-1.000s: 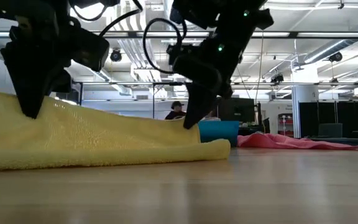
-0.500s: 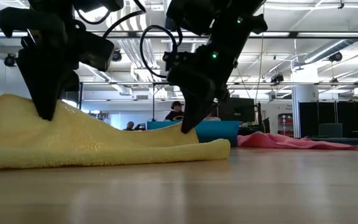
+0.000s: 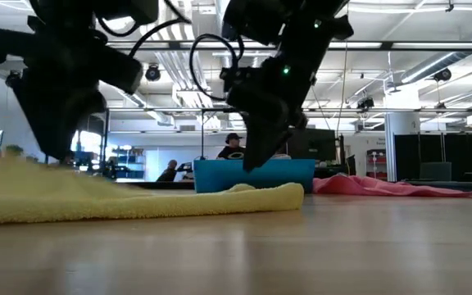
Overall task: Fold microfiber towels
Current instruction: Fold the yellow microfiber cloth
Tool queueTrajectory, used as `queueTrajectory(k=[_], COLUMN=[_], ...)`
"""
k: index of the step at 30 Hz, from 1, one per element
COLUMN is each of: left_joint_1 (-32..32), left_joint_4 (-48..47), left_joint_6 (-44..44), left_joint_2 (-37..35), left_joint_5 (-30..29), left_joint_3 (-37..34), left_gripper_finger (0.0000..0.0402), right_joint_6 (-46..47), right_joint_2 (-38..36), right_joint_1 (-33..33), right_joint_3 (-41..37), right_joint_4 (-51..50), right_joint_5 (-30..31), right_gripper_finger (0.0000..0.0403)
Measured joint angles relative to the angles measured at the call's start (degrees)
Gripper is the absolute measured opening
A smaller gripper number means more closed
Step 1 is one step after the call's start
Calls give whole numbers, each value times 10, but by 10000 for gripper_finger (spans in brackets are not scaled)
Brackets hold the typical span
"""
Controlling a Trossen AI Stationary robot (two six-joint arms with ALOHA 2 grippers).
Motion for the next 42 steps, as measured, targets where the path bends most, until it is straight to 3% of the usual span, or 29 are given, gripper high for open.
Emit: queueTrajectory(k=[5,8,11,16,22,28,42], left_joint_1=[23,28,21,-3,-11,-11,-15], left_joint_4=[-182,-219,-165,23,180,200,192], left_joint_6=[9,7,4,4,4,-9,-5], left_joint_2=[-3,-12,-19,-21,-21,-22,-85], left_joint_5=[-3,-3,3,12,34,53,57], left_joint_3=[28,31,27,7,-39,-79,-83], left_gripper_finger=[167,175,175,176,176,176,176], right_joint_6=[-4,18,41,57,68,97,142], right_joint_2=[-41,-68,-88,-84,-59,-31,33], right_joint_1=[-20,-27,-24,-6,7,9,9], right_joint_3=[0,0,0,-1,-3,-5,-8], right_joint_4=[-56,-74,-68,-60,-13,-6,-10], right_joint_5=[0,-7,-59,-163,-244,-247,-256], right_gripper_finger=[158,164,163,149,106,18,8])
